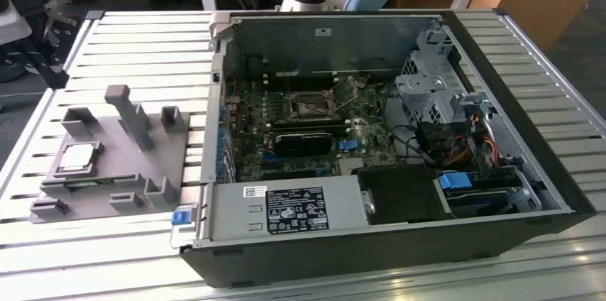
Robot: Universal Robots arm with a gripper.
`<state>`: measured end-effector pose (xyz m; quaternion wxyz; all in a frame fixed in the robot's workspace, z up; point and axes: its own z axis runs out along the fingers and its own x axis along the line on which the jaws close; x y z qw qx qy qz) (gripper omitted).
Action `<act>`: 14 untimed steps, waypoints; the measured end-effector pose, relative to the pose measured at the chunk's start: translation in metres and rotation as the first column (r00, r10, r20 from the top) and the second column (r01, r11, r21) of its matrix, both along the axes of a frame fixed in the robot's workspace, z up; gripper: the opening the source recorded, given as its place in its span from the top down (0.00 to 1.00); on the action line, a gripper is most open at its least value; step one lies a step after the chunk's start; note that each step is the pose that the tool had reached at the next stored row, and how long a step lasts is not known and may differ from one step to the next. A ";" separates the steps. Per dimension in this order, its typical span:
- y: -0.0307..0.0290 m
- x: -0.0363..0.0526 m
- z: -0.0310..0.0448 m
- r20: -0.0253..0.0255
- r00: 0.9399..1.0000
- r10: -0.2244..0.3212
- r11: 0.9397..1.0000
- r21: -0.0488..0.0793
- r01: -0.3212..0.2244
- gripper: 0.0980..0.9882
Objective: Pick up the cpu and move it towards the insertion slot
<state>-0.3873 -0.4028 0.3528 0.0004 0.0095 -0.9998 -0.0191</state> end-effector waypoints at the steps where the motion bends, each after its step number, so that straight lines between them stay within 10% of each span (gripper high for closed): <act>1: 0.0000 -0.0017 -0.0002 0.000 1.000 0.000 1.000 0.000 0.000 0.99; 14: 0.0000 -0.0304 -0.0029 0.000 1.000 0.000 1.000 0.000 0.000 0.99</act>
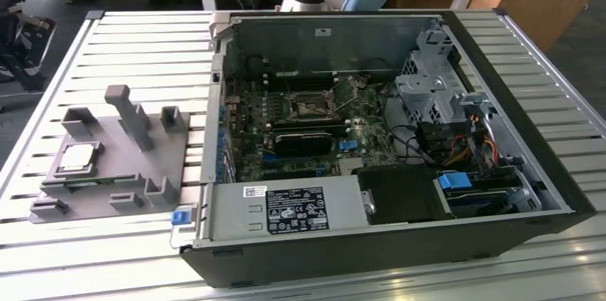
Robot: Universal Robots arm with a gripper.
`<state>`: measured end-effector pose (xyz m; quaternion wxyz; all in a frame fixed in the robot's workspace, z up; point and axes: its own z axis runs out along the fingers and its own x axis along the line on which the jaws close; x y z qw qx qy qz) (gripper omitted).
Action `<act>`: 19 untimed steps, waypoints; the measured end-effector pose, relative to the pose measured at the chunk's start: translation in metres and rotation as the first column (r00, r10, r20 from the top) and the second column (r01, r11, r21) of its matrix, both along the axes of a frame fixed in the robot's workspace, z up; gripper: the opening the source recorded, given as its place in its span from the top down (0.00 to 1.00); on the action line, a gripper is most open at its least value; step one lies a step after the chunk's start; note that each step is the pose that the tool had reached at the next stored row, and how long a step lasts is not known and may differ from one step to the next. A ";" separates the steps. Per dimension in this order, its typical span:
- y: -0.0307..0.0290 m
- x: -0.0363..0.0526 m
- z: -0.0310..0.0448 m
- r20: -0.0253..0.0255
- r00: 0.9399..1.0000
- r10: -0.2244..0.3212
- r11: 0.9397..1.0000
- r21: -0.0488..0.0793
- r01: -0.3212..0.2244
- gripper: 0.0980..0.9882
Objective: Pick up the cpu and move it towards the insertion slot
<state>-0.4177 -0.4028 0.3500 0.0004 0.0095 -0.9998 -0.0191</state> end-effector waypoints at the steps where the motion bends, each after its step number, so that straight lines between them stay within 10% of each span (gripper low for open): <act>1: 0.0000 -0.0019 -0.0001 0.000 1.000 0.000 1.000 0.000 0.000 0.99; 15: -0.0007 -0.0215 -0.0027 0.000 1.000 0.000 1.000 -0.002 0.000 0.99; 19: -0.0007 -0.0239 -0.0075 0.000 1.000 0.000 1.000 -0.002 0.000 0.85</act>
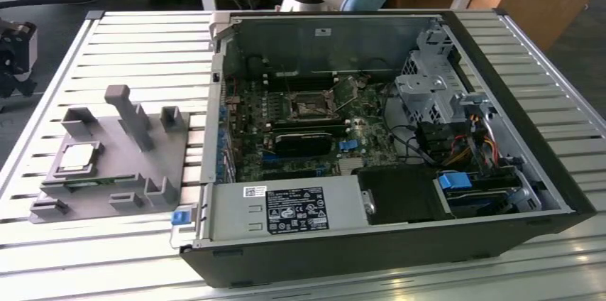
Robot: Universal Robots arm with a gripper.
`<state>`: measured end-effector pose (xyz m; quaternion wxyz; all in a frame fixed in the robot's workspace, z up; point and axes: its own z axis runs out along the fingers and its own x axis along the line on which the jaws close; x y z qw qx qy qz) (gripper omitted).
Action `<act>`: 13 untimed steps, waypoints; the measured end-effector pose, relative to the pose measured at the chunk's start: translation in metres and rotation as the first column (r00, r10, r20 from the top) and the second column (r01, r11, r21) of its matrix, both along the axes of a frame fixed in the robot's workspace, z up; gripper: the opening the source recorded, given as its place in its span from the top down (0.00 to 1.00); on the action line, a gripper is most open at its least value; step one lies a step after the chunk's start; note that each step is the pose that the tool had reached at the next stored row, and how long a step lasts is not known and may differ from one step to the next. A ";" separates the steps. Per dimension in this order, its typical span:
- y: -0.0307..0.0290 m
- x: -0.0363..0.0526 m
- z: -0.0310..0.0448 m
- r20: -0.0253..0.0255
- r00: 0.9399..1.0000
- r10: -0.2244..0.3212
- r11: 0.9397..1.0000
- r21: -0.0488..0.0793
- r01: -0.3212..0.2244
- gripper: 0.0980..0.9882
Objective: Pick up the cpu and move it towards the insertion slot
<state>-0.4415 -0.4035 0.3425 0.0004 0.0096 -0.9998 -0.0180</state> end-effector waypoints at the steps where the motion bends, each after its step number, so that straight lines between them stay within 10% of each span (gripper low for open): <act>1: 0.0000 -0.0007 -0.0019 0.000 1.000 0.000 1.000 0.000 0.000 0.78; 13: -0.0004 -0.0034 -0.0227 -0.002 1.000 0.000 1.000 0.004 0.000 0.32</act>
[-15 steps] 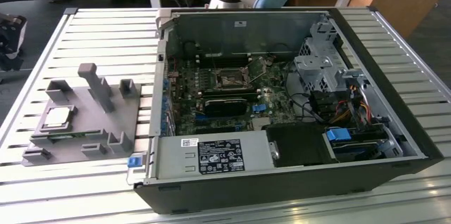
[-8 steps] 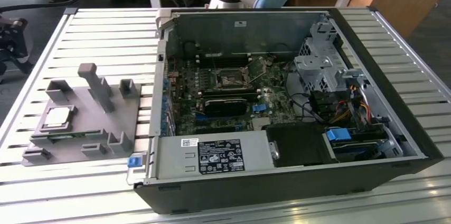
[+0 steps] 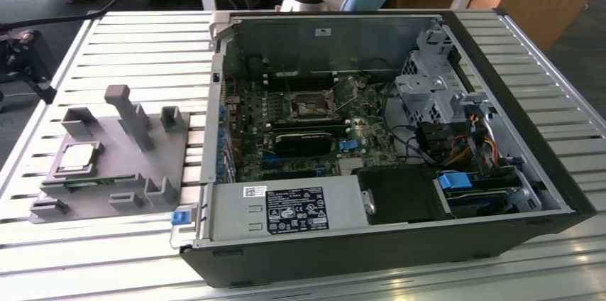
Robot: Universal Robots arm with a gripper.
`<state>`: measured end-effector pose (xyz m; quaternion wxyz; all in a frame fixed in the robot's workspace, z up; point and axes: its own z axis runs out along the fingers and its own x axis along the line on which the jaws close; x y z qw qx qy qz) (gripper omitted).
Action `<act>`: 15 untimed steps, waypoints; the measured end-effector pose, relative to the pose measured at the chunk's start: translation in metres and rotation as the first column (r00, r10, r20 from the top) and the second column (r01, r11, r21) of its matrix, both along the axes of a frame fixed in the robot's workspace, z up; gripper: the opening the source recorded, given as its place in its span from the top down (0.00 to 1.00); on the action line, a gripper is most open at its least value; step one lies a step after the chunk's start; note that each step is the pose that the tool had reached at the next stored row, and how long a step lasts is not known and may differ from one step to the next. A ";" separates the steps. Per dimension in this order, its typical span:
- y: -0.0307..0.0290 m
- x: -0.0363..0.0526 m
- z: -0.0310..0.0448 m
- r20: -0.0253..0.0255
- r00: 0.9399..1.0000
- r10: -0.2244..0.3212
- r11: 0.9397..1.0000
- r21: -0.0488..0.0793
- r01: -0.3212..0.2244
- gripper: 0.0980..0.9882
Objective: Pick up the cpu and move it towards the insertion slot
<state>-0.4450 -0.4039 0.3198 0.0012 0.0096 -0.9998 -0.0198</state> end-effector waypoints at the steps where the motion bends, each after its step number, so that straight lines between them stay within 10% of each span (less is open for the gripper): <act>1: 0.0000 0.0000 -0.0017 0.000 1.000 0.000 1.000 0.002 0.000 0.32; 15: -0.0007 -0.0004 -0.0208 0.000 1.000 0.000 1.000 0.005 0.000 0.32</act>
